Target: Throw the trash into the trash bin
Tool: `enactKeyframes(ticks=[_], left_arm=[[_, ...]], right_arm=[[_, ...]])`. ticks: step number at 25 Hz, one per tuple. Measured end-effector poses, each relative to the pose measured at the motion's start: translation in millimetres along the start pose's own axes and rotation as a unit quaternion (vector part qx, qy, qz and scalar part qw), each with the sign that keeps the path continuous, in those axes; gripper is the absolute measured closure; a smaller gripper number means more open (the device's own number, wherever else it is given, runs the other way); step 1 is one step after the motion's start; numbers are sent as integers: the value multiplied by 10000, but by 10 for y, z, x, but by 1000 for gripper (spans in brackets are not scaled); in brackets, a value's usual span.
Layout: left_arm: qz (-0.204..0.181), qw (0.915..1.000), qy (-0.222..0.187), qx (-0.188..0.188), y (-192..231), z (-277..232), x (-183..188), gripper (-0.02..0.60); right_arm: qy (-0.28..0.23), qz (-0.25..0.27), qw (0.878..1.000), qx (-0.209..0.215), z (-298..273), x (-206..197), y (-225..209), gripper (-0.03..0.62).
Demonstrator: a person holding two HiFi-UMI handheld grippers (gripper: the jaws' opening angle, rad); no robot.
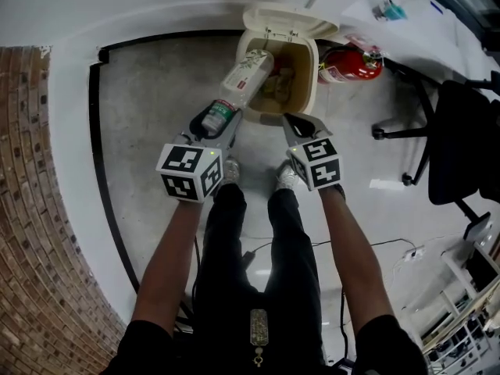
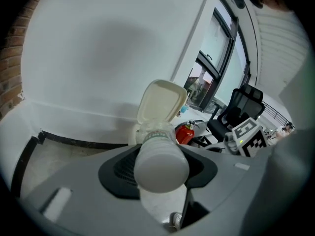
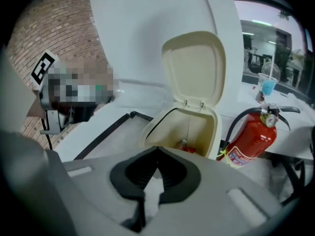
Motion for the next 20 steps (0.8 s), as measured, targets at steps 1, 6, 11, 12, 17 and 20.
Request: enactKeyframes(ticks=[1,6,11,12,17,20], left_arm=[[-44,9999,95,-16,-42,-91,-15,376],[-369,9977,547,-137,-261,-556,-127,376],[-765,9925,942,-125,-357,-945,-249,374],[-825,9915,1000,-94,-374,-1002,-265,374],[-1067,9852,1342,-24,-460,-1233,-360,373],[-1167,9798,1622,-5,-476,-1325,-418,370]], right_arm=[[-66,-20,10000,-18,43,15,-37,592],[-263,-184,9995,-55,221,54,-186,592],[-356,-247,9991,35,310,68,-282,592],[-351,-263,9990,39,318,57,-307,591],[-331,-353,9988,68,328,13,-379,592],[-310,-420,9986,116,334,-47,-386,592]])
Point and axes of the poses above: the fingertips, and each gripper's own axes: z backward along the fingers, y to its left, x out of its top, the point moved 10 cm from there along z, backward along the fingers, and after that the axes turned 13 degrees about x, right-handed, at the moved point
